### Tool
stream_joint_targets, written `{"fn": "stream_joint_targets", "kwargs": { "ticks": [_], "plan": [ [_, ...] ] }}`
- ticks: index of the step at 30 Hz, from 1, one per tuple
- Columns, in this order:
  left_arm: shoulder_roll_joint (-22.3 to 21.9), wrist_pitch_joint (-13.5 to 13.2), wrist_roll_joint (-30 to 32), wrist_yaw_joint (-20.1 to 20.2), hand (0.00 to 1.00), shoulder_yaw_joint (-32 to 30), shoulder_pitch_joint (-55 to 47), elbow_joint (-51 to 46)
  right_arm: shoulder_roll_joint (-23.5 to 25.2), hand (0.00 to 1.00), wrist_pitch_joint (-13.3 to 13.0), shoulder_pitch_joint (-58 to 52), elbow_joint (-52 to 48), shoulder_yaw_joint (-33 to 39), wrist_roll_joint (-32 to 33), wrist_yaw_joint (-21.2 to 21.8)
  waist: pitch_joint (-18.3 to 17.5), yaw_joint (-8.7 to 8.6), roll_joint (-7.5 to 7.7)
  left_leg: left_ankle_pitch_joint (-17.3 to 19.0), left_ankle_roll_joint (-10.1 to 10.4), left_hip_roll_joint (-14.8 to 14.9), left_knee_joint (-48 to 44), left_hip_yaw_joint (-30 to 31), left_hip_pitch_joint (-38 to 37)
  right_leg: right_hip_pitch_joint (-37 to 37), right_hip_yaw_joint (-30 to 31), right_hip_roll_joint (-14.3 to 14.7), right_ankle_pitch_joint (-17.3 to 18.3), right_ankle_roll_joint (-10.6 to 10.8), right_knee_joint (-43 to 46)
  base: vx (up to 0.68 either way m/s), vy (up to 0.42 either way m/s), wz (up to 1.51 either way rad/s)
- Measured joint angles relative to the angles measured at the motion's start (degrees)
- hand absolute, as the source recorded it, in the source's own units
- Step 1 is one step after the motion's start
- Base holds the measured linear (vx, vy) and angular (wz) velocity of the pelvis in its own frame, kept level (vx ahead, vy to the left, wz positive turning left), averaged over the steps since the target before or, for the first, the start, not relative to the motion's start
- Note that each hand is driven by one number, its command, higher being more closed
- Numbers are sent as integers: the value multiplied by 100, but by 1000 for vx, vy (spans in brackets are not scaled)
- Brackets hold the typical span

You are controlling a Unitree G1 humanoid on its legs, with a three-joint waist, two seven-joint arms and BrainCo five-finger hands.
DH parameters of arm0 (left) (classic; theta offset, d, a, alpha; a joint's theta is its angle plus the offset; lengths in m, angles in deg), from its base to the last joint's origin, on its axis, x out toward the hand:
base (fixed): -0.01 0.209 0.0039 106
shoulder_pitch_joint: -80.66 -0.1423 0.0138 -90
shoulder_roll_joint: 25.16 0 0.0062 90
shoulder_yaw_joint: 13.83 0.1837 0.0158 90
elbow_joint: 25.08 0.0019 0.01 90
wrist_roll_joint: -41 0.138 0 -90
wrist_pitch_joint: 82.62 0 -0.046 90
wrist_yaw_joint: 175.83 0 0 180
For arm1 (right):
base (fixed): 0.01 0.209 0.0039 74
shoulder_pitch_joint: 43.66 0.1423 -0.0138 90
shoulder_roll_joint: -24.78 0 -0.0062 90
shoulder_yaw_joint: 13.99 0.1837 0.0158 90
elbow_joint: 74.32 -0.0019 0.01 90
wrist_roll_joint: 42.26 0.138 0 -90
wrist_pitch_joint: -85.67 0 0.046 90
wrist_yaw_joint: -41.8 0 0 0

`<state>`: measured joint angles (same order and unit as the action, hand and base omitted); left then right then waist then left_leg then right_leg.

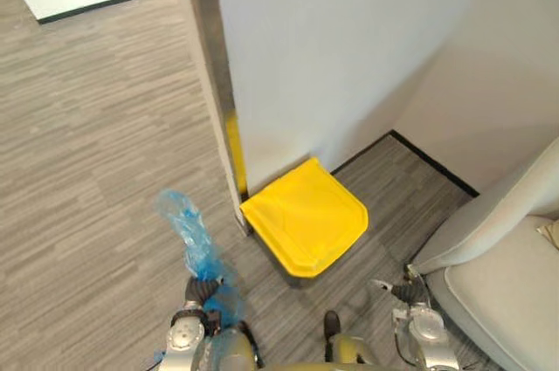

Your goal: Gather rubbish on tea table into small bin, then transfer packed bag to large trash can.

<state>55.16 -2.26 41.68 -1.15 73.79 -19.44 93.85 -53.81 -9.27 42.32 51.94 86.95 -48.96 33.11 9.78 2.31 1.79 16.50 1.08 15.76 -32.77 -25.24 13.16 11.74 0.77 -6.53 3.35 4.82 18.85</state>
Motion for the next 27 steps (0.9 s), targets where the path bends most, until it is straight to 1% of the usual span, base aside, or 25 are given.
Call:
{"fn": "stream_joint_targets", "kwargs": {
  "ticks": [1, 2, 3, 4, 5, 6, 7, 8, 9, 10, 11, 12, 13, 14, 15, 16, 17, 18, 19, 21, 22, 24, 25, 26, 27],
  "plan": [
    [10, 16, -1, -6, 100, 10, 29, -23, 9, 0, 6, 17, -14, -2, 1, -6, 63, -19, 35, 28, -36, -134, 95, 107, -73, 190, -238, -137, -29, -73, 445, -25, 127, 39],
    [13, 22, -5, -17, 100, 14, 83, -32, 12, 0, 18, 128, -8, -2, 4, -6, 210, 35, 73, 31, -63, -199, 211, 161, -214, 460, -448, -170, 136, -276, 980, -5, 90, 41],
    [77, 36, -9, -23, 100, 18, 156, -27, 48, 0, 22, 285, -12, -3, 7, -11, 351, 29, 46, 29, -74, -192, 253, 281, -295, 484, -617, -111, 280, -193, 795, -6, 70, 34],
    [130, 35, -14, -30, 100, 19, 220, -23, 75, 0, 26, 382, -10, -4, 6, -17, 419, 31, 86, 30, -85, -206, 239, 319, -324, 497, -751, -110, 266, -174, 622, 34, -9, 47],
    [192, 35, -20, -68, 100, 19, 330, -6, 111, 0, 33, 516, -9, -19, 7, -20, 481, 50, 162, 25, -117, -222, 161, 342, -323, 546, -906, -114, 211, -115, 340, 64, -85, 54],
    [189, 36, -28, -120, 100, 23, 495, 36, 99, 0, 34, 637, -12, -25, 9, -44, 527, 71, 195, 64, -148, -228, -86, 474, -237, 473, -1013, -87, 124, -51, -5, 74, -113, 67],
    [177, 36, -31, -124, 100, 44, 598, 70, 65, 0, 34, 665, -19, -22, 11, -75, 551, 44, 215, 143, -124, -226, -249, 626, -201, 400, -990, -67, -35, -32, 34, 92, -143, 95],
    [160, 35, -32, -126, 100, 110, 772, 147, 7, 0, 35, 662, -26, -13, 19, -125, 647, 39, 76, 246, -84, -228, -438, 878, -116, 327, -990, -42, -98, 7, 259, 71, -142, 104],
    [173, 33, -40, -124, 100, 240, 836, 155, 0, 0, 41, 637, -59, -9, 67, -123, 621, 49, 132, 287, -26, -317, -474, 1054, -119, 364, -864, -51, -63, 33, 601, 107, -180, 97],
    [171, 33, -48, -123, 100, 283, 852, 156, -2, 0, 41, 621, -73, -4, 78, -123, 618, 47, 133, 296, -8, -370, -462, 1136, -121, 369, -817, -51, -44, 8, 718, 100, -157, 86],
    [158, 32, -64, -118, 100, 322, 875, 174, -16, 0, 41, 588, -69, 33, 175, -121, 613, 42, 139, 281, 26, -458, -391, 1270, -149, 383, -747, -60, 137, -69, 922, 253, -215, 78],
    [105, 32, -64, -118, 100, 328, 850, 197, -36, 0, 47, 480, -66, 136, 217, -117, 565, 25, 78, 263, 57, -442, -659, 1414, -147, 386, -816, -51, 366, -97, 1100, 198, -147, 65],
    [60, 32, -62, -119, 100, 330, 815, 201, -35, 0, 56, 447, -68, 228, 216, -114, 518, 32, -17, 343, 75, -349, -808, 1500, -139, 391, -917, -18, 447, -123, 1197, 302, -166, 45],
    [11, 33, -62, -118, 100, 341, 782, 226, -9, 0, 110, 410, -44, 329, 217, -121, 453, 18, -133, 620, 245, -222, -904, 1680, -123, 374, -1040, 63, 620, -105, 1419, 178, -85, 20],
    [-4, 33, -62, -118, 100, 354, 759, 230, 22, 0, 140, 350, -34, 357, 218, -111, 430, 32, -116, 707, 308, -191, -922, 1742, -178, 347, -1076, 87, 742, -106, 1526, 264, -140, 24],
    [-19, 32, -62, -118, 100, 401, 704, 273, 88, 0, 141, 236, 28, 392, 219, -111, 308, 23, -59, 765, 351, -174, -888, 1811, -180, 341, -1130, 117, 859, -139, 1574, 229, -126, 14],
    [-28, 34, -62, -111, 100, 398, 695, 386, 113, 0, 143, 173, 133, 403, 234, -111, 200, 23, -20, 750, 372, -166, -795, 1855, -183, 345, -1158, 153, 904, -181, 1547, 281, -143, 17],
    [-56, 38, -61, -96, 100, 411, 694, 569, 135, 0, 139, 110, 313, 404, 263, -110, 62, -9, 29, 695, 466, -161, -605, 1922, -185, 336, -1219, 195, 927, -235, 1445, 241, -106, 14],
    [-63, 38, -59, -86, 100, 413, 697, 643, 135, 0, 139, 110, 416, 404, 269, -109, 33, -28, 34, 671, 501, -164, -524, 1961, -184, 305, -1264, 208, 923, -244, 1386, 214, -101, 24],
    [-59, 46, -25, -55, 100, 396, 672, 957, 144, 0, 138, 61, 865, 481, 287, -103, -125, -177, 16, 557, 621, -161, -137, 2130, -250, 138, -1327, 308, 913, -257, 1146, 222, -93, 35],
    [-59, 46, -24, -50, 100, 395, 672, 975, 143, 0, 138, 53, 888, 489, 288, -104, -133, -177, 14, 550, 630, -159, -113, 2140, -264, 125, -1322, 319, 910, -258, 1138, 244, -78, 33],
    [-32, 48, -2, 16, 100, 321, 624, 1095, 119, 0, 135, -34, 1176, 492, 356, -98, -188, -165, -46, 503, 685, -46, 132, 2235, -465, 41, -1192, 453, 897, -269, 1251, 261, -83, 9],
    [-54, 49, -3, 14, 100, 146, 602, 1103, 131, 0, 135, -3, 1221, 460, 388, -88, -162, -110, -91, 480, 723, 69, 222, 2260, -656, 322, -1075, 561, 825, -301, 1747, 230, -92, -36],
    [-34, 49, -3, -4, 100, 72, 605, 1107, 149, 0, 123, 62, 1193, 425, 388, -85, -141, -75, -127, 474, 738, 125, 249, 2259, -682, 498, -1023, 651, 884, -270, 1831, 176, -119, -81],
    [97, 50, -2, -9, 100, -69, 649, 1166, 190, 0, 62, 173, 1115, 352, 388, -41, -162, -98, -107, 473, 829, 283, 261, 2233, -628, 250, -791, 881, 967, -323, 663, 59, -117, -55]
  ]
}}
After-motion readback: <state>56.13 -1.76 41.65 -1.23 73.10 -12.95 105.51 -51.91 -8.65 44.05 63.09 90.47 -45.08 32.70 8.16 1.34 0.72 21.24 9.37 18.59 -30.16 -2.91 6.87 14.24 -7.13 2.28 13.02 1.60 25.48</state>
